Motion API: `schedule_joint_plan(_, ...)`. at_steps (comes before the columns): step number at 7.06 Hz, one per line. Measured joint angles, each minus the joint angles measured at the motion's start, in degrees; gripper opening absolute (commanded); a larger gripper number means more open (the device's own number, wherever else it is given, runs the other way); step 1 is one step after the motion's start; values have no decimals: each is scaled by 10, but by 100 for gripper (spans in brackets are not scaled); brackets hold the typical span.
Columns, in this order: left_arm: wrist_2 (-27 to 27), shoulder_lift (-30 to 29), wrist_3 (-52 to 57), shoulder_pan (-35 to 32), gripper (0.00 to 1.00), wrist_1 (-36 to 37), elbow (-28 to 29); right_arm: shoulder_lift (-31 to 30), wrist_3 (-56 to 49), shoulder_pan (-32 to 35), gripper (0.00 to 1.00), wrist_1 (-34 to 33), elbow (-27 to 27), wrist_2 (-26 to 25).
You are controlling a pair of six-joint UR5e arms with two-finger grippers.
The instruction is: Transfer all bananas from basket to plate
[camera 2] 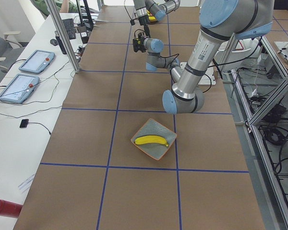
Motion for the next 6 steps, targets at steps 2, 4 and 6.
schedule_joint_plan(2, 0, 2, 0, -5, 0, 2, 17, -13, 6, 24, 100, 0, 22, 18)
schedule_joint_plan(4, -1, 13, 1, -17, 0, 7, 33, -38, 7, 78, 100, 5, 43, 60)
schedule_joint_plan(6, -17, 46, 5, -39, 0, 25, 33, -87, 5, 148, 100, 26, 70, 62)
